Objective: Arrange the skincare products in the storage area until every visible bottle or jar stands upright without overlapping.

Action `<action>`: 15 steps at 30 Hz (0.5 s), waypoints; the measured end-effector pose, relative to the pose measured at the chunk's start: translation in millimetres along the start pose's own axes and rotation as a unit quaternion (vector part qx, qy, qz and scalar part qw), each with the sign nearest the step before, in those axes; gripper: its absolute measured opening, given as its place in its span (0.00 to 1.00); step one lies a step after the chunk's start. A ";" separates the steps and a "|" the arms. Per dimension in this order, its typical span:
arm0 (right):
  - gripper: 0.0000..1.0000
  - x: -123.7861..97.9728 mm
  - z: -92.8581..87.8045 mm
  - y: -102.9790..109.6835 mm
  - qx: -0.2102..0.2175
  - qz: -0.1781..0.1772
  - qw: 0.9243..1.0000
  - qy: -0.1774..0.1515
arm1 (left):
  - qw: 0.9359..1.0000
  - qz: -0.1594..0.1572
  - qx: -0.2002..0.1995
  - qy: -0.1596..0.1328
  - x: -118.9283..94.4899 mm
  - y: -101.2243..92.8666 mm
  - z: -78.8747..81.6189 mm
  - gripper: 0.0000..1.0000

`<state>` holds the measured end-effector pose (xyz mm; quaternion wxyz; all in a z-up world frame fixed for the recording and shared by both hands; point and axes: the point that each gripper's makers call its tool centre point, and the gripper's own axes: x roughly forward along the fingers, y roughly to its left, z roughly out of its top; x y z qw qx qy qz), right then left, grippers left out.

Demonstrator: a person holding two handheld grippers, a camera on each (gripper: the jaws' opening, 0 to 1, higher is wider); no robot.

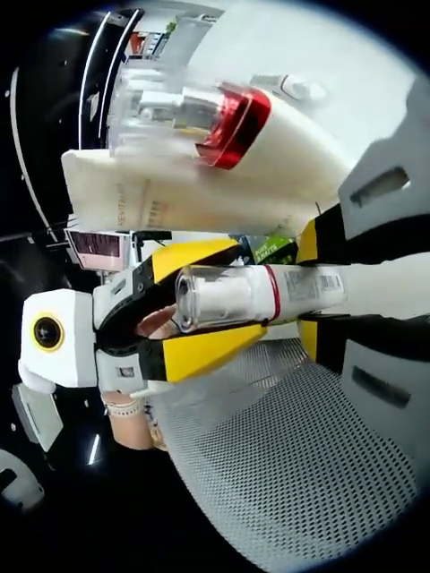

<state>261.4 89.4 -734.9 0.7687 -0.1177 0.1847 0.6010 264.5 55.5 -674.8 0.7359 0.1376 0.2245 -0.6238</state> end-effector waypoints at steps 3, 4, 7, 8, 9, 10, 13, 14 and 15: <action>0.19 1.0 -2.0 -0.7 0.004 0.005 1.000 -0.006 | 1.000 -0.001 -0.004 0.001 0.7 1.2 -2.3 0.17; 0.19 1.5 -2.9 -0.9 0.002 0.005 1.000 -0.006 | 1.000 -0.001 -0.004 0.001 1.4 1.8 -3.6 0.17; 0.19 2.2 -5.7 -2.0 -0.007 0.004 1.000 -0.003 | 1.000 0.000 -0.003 0.002 3.4 2.4 -6.5 0.17; 0.19 2.2 -6.6 -1.9 -0.009 0.006 1.000 -0.003 | 1.000 0.000 0.001 0.003 3.8 2.0 -6.9 0.17; 0.19 2.3 -7.1 -1.6 -0.010 0.008 1.000 -0.002 | 1.000 -0.001 0.001 0.003 4.3 1.6 -7.4 0.17; 0.19 2.4 -7.8 -2.3 -0.017 0.008 1.000 -0.001 | 1.000 0.000 0.000 0.003 4.7 1.9 -7.8 0.17; 0.19 1.8 -8.4 -1.7 -0.015 0.012 1.000 -0.006 | 1.000 -0.002 -0.001 0.001 4.9 1.6 -7.7 0.17; 0.19 1.8 -8.3 -1.5 -0.017 0.013 1.000 -0.007 | 1.000 -0.002 -0.001 0.000 4.7 1.7 -7.7 0.17; 0.19 1.7 -8.1 -1.4 -0.020 0.013 1.000 -0.007 | 1.000 -0.002 -0.001 -0.001 4.7 1.7 -7.6 0.17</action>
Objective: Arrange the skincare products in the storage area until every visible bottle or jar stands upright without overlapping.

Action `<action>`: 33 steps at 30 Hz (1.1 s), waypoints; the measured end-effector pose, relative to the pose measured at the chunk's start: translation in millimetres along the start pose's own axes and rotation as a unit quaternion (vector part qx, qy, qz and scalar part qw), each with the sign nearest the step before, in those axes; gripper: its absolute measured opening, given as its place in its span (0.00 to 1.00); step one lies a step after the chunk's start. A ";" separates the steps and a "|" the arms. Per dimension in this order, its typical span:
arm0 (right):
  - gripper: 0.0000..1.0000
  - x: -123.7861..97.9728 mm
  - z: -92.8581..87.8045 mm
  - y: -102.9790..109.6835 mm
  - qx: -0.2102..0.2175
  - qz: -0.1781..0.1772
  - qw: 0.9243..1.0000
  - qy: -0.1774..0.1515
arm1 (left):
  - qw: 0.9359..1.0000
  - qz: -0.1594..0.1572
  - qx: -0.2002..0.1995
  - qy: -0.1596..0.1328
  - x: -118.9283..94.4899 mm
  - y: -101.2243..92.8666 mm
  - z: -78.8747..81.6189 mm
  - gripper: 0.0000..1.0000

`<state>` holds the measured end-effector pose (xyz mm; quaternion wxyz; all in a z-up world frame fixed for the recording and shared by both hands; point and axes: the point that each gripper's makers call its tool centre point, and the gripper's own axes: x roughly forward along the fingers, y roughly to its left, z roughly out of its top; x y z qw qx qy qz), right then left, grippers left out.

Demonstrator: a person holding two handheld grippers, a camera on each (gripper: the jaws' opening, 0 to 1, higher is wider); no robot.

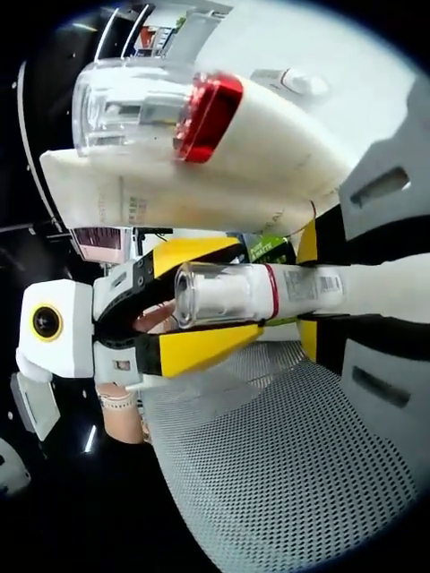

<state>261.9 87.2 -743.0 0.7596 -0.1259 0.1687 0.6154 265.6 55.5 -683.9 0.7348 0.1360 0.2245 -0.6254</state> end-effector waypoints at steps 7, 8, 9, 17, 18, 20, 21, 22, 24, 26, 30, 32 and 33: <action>0.18 0.0 -0.1 1.8 -0.016 0.005 1.000 0.002 | 1.000 -0.007 0.006 -0.012 0.2 -3.4 0.1 0.18; 0.18 0.0 -0.1 2.1 -0.018 0.006 1.000 0.003 | 1.000 -0.008 0.007 -0.012 0.4 -4.2 -0.1 0.20; 0.18 -0.1 -0.3 3.6 -0.026 0.011 1.000 0.004 | 1.000 -0.005 0.008 -0.013 0.7 -4.1 0.0 0.22; 0.18 0.3 -0.1 5.2 -0.038 0.012 0.999 0.002 | 0.999 0.024 0.033 -0.023 -15.2 -3.7 12.9 0.25; 0.18 0.3 -0.1 5.4 -0.038 0.012 0.999 0.001 | 0.999 0.027 0.036 -0.021 -19.9 -4.9 13.4 0.25; 0.18 0.7 0.0 3.4 -0.040 0.007 0.999 0.000 | 0.999 0.037 0.036 -0.012 -27.0 -4.1 9.6 0.25; 0.18 1.0 0.1 3.4 -0.043 0.008 0.999 0.000 | 0.999 0.040 0.036 -0.007 -29.2 -3.6 7.2 0.25; 0.18 1.3 0.4 2.1 -0.047 0.006 0.999 0.000 | 0.998 0.047 0.034 0.004 -32.4 -2.3 1.8 0.25; 0.19 1.8 0.8 2.6 -0.048 0.008 0.999 0.000 | 0.997 0.059 0.035 0.019 -35.2 0.7 -6.0 0.24; 0.19 2.5 1.4 2.0 -0.056 0.008 0.998 0.000 | 0.995 0.079 0.041 0.040 -36.2 5.9 -15.2 0.23; 0.20 2.2 0.2 1.1 -0.053 0.010 0.999 0.005 | 0.996 0.061 0.011 0.059 -28.4 0.7 -31.1 0.24; 0.23 1.8 -2.1 0.4 -0.052 0.008 0.999 0.009 | 0.996 0.058 -0.001 0.071 -25.6 0.3 -37.8 0.24; 0.24 1.3 -3.2 0.3 -0.050 0.007 0.999 0.011 | 0.996 0.058 -0.004 0.071 -24.2 0.7 -38.9 0.24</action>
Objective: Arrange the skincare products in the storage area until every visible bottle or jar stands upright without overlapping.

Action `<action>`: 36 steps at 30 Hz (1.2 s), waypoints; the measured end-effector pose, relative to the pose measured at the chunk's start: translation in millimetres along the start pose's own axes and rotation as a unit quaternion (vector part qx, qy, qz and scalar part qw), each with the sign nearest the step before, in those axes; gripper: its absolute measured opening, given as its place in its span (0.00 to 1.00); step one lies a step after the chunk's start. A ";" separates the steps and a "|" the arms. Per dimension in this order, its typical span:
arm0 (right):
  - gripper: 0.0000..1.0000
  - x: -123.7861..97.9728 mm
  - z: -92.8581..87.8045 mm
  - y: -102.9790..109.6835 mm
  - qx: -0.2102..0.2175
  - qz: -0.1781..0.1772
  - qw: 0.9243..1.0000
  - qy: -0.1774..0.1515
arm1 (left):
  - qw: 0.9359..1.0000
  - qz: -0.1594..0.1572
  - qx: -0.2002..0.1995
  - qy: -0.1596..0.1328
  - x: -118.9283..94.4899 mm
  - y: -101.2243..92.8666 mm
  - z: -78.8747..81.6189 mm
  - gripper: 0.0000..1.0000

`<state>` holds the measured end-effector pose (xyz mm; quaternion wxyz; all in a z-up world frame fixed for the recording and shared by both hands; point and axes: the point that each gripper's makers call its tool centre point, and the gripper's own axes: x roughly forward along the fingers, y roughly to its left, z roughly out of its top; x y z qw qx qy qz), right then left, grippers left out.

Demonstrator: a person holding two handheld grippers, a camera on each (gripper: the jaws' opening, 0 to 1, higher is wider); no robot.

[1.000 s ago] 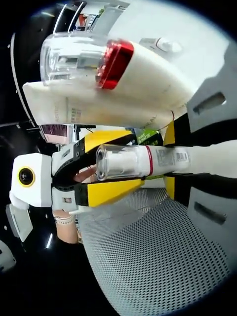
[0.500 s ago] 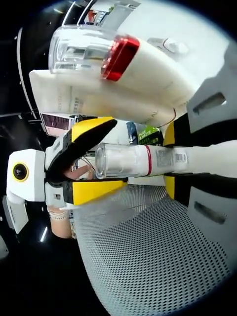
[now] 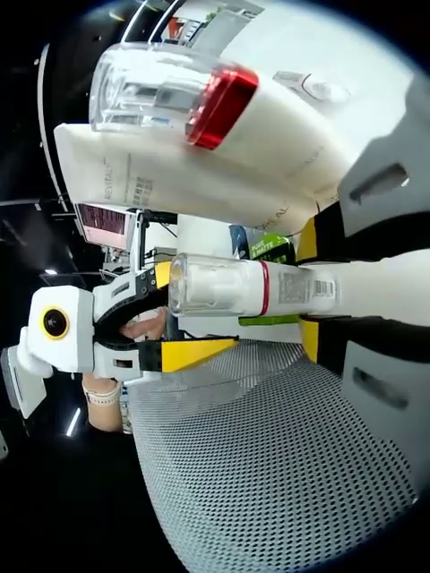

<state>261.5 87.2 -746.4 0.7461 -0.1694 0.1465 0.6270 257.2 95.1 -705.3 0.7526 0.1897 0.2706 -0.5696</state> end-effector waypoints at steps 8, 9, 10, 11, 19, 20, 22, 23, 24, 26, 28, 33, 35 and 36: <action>0.23 -10.8 -15.5 -2.7 0.050 -0.037 0.997 0.047 | 0.999 -0.002 -0.027 0.032 9.7 0.1 -15.6 0.20; 0.24 -13.2 -17.4 -0.6 0.063 -0.036 0.996 0.056 | 0.999 0.000 -0.029 0.035 10.1 1.3 -17.1 0.19; 0.25 -15.2 -20.0 1.5 0.079 -0.036 0.994 0.067 | 0.999 0.000 -0.032 0.037 10.6 1.5 -17.9 0.18; 0.24 -16.6 -21.6 2.0 0.092 -0.040 0.992 0.076 | 0.999 -0.002 -0.035 0.037 10.8 1.0 -18.4 0.18; 0.14 -19.3 -15.1 8.7 0.109 -0.031 0.987 0.112 | 0.998 -0.015 -0.045 0.050 19.0 -4.8 -22.3 0.15; 0.12 -21.6 -16.0 8.3 0.116 -0.033 0.985 0.122 | 0.998 -0.014 -0.048 0.049 19.9 -4.6 -22.0 0.15; 0.10 -24.0 -12.4 5.6 0.121 -0.037 0.984 0.124 | 0.997 -0.016 -0.054 0.049 21.0 -5.0 -21.9 0.14; 0.09 -24.5 -11.0 4.7 0.128 -0.040 0.983 0.127 | 0.997 -0.015 -0.057 0.048 21.7 -4.6 -22.1 0.13; 0.08 -24.3 -7.8 4.6 0.131 -0.043 0.982 0.128 | 0.997 -0.014 -0.062 0.049 22.6 -3.6 -22.8 0.13; 0.07 -22.0 -2.8 6.3 0.134 -0.043 0.982 0.130 | 0.996 -0.011 -0.068 0.051 23.9 -2.2 -23.7 0.11; 0.08 -19.2 -0.4 7.7 0.133 -0.044 0.981 0.134 | 0.996 -0.012 -0.066 0.052 24.2 -2.8 -24.0 0.09; 0.08 -15.2 -2.1 5.9 0.126 -0.054 0.979 0.153 | 0.995 -0.016 -0.076 0.057 26.6 -3.6 -26.6 0.10; 0.08 -16.6 -3.4 5.3 0.126 -0.054 0.978 0.159 | 0.995 -0.018 -0.073 0.059 28.1 -5.4 -26.9 0.10; 0.08 -16.7 -2.5 4.6 0.129 -0.054 0.978 0.157 | 0.995 -0.020 -0.073 0.060 28.8 -6.1 -26.9 0.10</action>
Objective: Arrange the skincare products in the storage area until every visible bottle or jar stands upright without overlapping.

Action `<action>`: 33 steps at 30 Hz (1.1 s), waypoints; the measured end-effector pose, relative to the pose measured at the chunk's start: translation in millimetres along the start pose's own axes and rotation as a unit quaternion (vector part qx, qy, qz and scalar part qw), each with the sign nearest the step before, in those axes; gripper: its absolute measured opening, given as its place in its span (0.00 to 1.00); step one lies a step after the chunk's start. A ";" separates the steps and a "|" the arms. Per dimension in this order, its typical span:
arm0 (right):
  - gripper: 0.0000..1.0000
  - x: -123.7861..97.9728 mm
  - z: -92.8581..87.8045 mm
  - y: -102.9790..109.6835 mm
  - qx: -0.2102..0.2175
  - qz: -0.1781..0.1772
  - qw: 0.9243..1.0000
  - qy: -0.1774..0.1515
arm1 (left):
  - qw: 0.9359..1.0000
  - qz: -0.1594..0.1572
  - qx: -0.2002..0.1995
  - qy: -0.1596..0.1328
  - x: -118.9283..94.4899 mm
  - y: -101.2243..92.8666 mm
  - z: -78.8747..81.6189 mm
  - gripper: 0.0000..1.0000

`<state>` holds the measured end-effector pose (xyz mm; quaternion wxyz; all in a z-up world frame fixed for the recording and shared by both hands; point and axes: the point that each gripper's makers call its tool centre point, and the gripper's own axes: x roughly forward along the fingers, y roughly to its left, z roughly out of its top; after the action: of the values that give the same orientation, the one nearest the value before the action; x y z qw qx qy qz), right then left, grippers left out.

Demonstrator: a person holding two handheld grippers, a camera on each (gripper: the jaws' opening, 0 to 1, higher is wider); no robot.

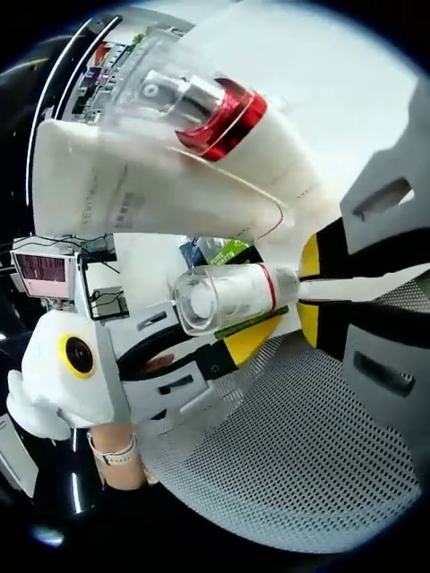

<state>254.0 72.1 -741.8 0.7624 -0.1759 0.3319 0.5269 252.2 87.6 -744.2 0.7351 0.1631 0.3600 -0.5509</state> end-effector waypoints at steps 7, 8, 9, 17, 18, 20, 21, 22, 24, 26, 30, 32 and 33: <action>0.09 0.7 -1.7 -4.0 0.005 -0.006 1.000 0.005 | 1.000 0.005 -0.006 -0.002 2.9 3.3 1.0 0.08; 0.09 0.9 -2.3 -4.7 0.006 -0.006 1.000 0.006 | 1.000 0.006 -0.009 -0.003 3.2 3.8 1.6 0.08; 0.09 0.8 -2.6 -6.2 0.008 -0.009 1.000 0.006 | 1.000 0.007 -0.010 -0.004 3.3 4.7 2.2 0.07; 0.08 0.0 -6.0 -14.2 0.014 -0.023 1.000 0.011 | 1.000 0.011 -0.004 -0.007 6.9 8.1 9.0 0.07; 0.08 -0.1 -7.1 -14.9 0.018 -0.024 0.999 0.012 | 1.000 0.009 -0.003 -0.007 7.7 8.0 9.2 0.08; 0.08 -0.2 -8.0 -16.4 0.020 -0.027 0.999 0.013 | 1.000 0.010 -0.006 -0.007 9.6 9.2 9.7 0.07; 0.08 -0.4 -8.7 -16.8 0.022 -0.028 0.999 0.014 | 1.000 0.009 -0.005 -0.007 10.5 9.3 10.0 0.07; 0.08 -0.3 -8.8 -18.3 0.023 -0.032 0.999 0.013 | 1.000 0.009 -0.004 -0.006 11.4 9.3 10.1 0.07; 0.08 -0.1 -9.4 -19.1 0.026 -0.033 0.999 0.014 | 1.000 0.005 -0.005 -0.002 13.0 8.7 9.1 0.08; 0.08 0.6 -10.0 -19.7 0.029 -0.032 0.999 0.014 | 1.000 0.006 -0.003 0.000 13.9 9.6 8.7 0.07; 0.07 1.0 -11.3 -21.2 0.034 -0.035 0.999 0.015 | 1.000 0.010 -0.001 0.000 15.5 12.8 10.3 0.07; 0.07 0.9 -11.4 -22.9 0.036 -0.039 0.999 0.015 | 1.000 0.010 -0.001 -0.001 16.0 13.9 11.0 0.07; 0.07 0.7 -11.3 -23.8 0.036 -0.039 0.998 0.014 | 1.000 0.008 -0.002 -0.001 16.3 14.1 11.1 0.07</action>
<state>272.5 56.5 -752.4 0.7837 -0.1687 0.3542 0.4816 271.3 74.0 -750.4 0.7401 0.1644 0.3590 -0.5444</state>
